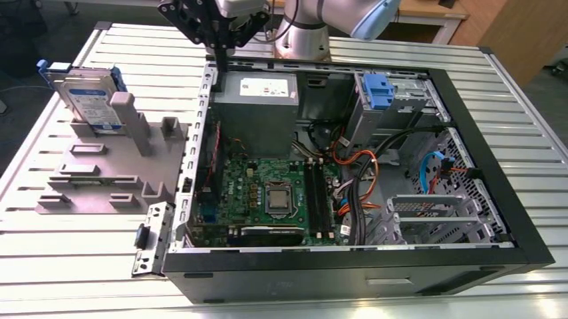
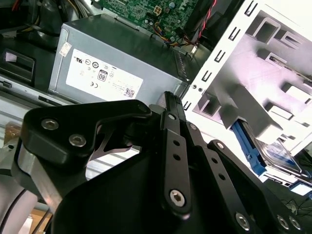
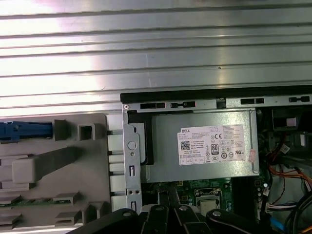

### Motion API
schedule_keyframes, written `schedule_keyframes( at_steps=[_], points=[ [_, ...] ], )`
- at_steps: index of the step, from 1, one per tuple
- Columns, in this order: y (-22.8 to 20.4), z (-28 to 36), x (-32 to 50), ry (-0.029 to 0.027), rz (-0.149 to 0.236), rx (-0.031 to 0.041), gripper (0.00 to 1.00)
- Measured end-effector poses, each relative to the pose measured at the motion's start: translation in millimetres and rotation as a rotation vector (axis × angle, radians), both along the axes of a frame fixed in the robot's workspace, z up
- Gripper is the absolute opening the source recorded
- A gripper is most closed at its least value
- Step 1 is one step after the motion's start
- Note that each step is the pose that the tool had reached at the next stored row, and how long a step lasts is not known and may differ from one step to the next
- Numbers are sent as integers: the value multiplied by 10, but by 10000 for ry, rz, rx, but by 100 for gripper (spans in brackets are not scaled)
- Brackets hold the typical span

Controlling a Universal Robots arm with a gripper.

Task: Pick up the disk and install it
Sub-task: 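Reach for the disk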

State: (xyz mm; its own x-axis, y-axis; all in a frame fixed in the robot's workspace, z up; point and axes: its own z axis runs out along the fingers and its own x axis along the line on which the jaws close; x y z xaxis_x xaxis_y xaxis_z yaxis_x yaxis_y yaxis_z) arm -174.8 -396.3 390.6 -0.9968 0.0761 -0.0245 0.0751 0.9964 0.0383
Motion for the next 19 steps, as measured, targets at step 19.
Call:
schedule_keyframes(
  at_steps=[19],
  points=[
    [0, -3, -17, 31, 0, -1, 11]
  ],
)
